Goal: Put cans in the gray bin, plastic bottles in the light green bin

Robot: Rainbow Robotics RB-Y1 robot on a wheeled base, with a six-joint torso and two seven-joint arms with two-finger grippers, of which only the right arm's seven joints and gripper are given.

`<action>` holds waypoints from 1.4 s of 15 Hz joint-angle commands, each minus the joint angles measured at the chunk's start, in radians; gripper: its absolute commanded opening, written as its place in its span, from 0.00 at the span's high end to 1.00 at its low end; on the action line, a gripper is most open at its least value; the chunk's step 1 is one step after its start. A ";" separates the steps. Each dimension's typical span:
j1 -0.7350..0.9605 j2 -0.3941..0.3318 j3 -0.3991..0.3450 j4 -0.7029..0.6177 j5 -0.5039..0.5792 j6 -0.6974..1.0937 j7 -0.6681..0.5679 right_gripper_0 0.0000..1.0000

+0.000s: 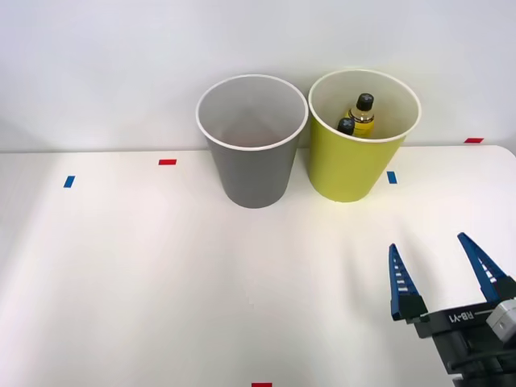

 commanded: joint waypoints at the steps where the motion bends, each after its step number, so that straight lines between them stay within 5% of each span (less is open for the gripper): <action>1: 0.068 0.039 0.000 0.000 0.016 -0.007 0.006 0.00; 10: 0.111 0.116 -0.023 0.049 0.051 -0.010 -0.009 0.00; 15: 0.103 0.225 -0.078 0.158 0.287 -0.138 -0.253 0.00; 21: 0.155 0.208 -0.076 0.281 0.336 -0.333 -0.103 0.00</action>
